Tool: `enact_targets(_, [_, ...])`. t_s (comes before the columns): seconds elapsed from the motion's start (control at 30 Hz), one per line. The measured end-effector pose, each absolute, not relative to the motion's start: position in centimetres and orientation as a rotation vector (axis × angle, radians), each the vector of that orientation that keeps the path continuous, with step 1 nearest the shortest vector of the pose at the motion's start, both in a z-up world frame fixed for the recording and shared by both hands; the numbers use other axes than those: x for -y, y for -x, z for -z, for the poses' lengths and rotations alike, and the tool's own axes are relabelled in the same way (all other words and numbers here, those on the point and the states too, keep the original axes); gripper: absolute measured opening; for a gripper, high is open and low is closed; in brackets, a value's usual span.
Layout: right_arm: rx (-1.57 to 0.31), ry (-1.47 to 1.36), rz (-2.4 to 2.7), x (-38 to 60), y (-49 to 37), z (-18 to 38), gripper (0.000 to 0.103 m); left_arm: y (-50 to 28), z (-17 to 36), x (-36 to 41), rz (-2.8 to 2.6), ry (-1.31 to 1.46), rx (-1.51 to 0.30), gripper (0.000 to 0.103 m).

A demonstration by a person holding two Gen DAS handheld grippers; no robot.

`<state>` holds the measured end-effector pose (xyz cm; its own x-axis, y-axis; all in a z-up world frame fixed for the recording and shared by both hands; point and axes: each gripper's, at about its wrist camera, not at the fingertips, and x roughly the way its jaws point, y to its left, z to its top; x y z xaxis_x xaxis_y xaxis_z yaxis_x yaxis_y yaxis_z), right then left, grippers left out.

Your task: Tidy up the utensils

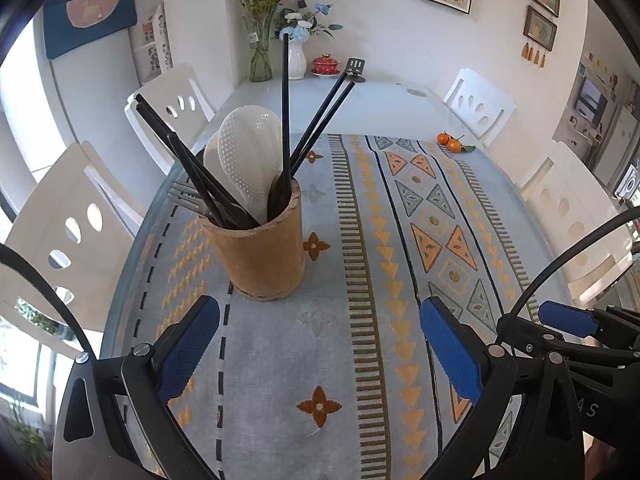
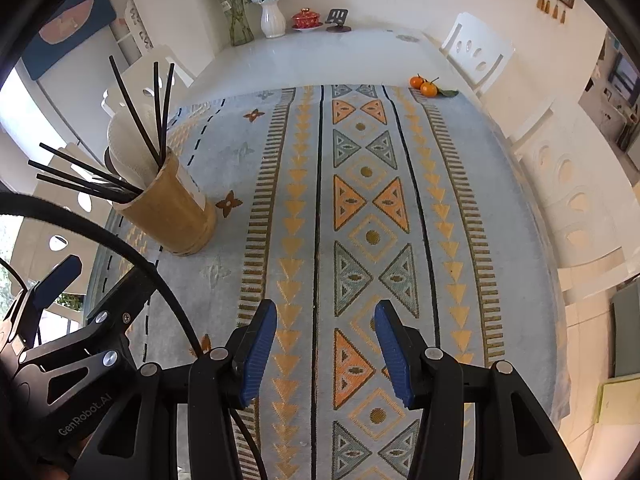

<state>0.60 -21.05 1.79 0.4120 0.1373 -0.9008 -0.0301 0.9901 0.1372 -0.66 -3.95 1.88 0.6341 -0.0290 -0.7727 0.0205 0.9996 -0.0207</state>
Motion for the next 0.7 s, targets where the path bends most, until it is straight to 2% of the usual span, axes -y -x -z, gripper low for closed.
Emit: enact_targets(0.7, [-1.153, -0.095, -0.113, 20.47, -1.18, -1.41, 0.049, 0.11, -1.79, 3.59, 0.010, 0.004, -0.875, 0.101])
